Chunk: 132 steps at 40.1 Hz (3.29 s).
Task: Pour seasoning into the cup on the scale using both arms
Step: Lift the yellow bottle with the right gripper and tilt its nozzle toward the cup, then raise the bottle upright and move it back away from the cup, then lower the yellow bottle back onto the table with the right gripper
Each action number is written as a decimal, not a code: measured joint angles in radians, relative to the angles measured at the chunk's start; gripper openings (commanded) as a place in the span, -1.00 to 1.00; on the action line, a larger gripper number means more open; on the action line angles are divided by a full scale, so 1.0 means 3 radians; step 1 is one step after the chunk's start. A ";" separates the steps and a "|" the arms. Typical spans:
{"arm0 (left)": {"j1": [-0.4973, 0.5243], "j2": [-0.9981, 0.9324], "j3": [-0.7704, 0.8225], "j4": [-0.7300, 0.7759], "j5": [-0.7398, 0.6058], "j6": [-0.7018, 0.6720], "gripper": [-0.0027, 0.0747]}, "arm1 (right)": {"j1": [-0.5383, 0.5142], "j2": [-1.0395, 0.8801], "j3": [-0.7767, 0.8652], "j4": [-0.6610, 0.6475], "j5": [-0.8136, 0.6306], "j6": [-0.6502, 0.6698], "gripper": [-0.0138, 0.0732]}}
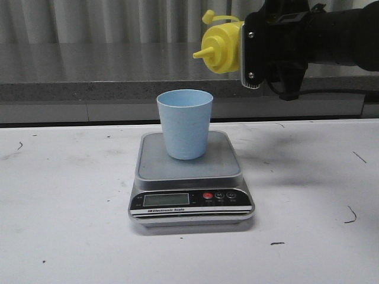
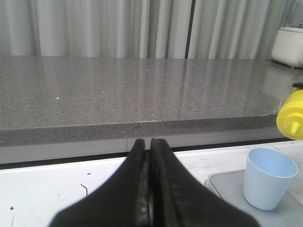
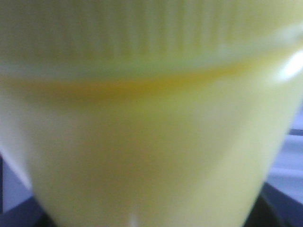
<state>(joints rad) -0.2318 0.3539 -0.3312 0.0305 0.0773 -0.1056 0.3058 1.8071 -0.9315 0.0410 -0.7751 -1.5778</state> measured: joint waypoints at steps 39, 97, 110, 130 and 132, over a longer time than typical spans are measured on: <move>0.0000 0.0000 0.0000 -0.0008 0.0000 0.0000 -0.98 | 0.0210 -0.0700 0.0167 0.2087 0.1240 0.3804 -0.24; 0.0000 0.0000 0.0000 -0.0008 0.0000 0.0000 -0.98 | 0.0456 -0.0164 0.1629 0.1377 -0.0789 0.5005 -0.23; 0.0000 0.0000 0.0000 -0.0008 0.0000 0.0000 -0.98 | 0.0456 0.0048 0.1622 0.1332 -0.0979 0.5018 -0.23; 0.0000 0.0000 0.0000 -0.0008 0.0000 0.0000 -0.98 | 0.0456 0.0201 0.1609 0.1187 -0.1049 0.5018 -0.16; 0.0000 0.0000 0.0000 -0.0008 0.0000 0.0000 -0.98 | 0.0456 0.0201 0.1609 0.1178 -0.1049 0.5023 -0.12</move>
<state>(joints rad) -0.2318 0.3539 -0.3312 0.0282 0.0773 -0.1056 0.4426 1.8673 -0.4488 0.3944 -1.0897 -0.0711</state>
